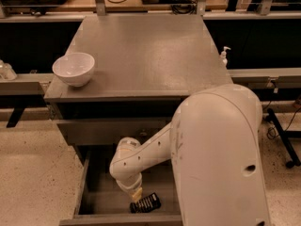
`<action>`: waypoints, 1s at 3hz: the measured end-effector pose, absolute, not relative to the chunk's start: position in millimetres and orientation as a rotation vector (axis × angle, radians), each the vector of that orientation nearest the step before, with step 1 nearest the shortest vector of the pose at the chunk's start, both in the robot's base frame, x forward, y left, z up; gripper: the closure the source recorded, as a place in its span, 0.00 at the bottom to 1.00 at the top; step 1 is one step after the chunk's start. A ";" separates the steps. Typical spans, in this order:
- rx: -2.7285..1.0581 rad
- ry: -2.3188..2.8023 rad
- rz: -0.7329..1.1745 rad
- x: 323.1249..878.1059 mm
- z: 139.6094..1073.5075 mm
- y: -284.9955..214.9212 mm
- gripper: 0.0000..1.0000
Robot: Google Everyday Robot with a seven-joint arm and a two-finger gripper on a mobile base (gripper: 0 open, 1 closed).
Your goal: Pick rxbar chocolate from middle drawer and place on counter
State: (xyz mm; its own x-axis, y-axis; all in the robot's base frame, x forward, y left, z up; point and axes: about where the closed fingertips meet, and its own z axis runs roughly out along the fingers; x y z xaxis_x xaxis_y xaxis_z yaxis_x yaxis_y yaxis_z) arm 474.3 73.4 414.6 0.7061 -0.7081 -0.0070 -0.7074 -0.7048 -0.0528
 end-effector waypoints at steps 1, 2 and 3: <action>-2.856 1.199 0.009 475.2 396.8 76.5 0.37; -2.848 1.227 0.052 472.3 379.9 75.3 0.25; -2.836 1.226 0.099 470.0 366.5 78.8 0.25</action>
Offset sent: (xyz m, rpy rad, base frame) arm -0.0038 0.0018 -0.0531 0.0197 0.0784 -0.0474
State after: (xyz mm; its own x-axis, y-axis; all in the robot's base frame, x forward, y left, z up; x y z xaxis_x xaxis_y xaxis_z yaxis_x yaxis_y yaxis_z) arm 470.0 78.8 366.5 0.6834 -0.7258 -0.0787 -0.7290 -0.6842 -0.0203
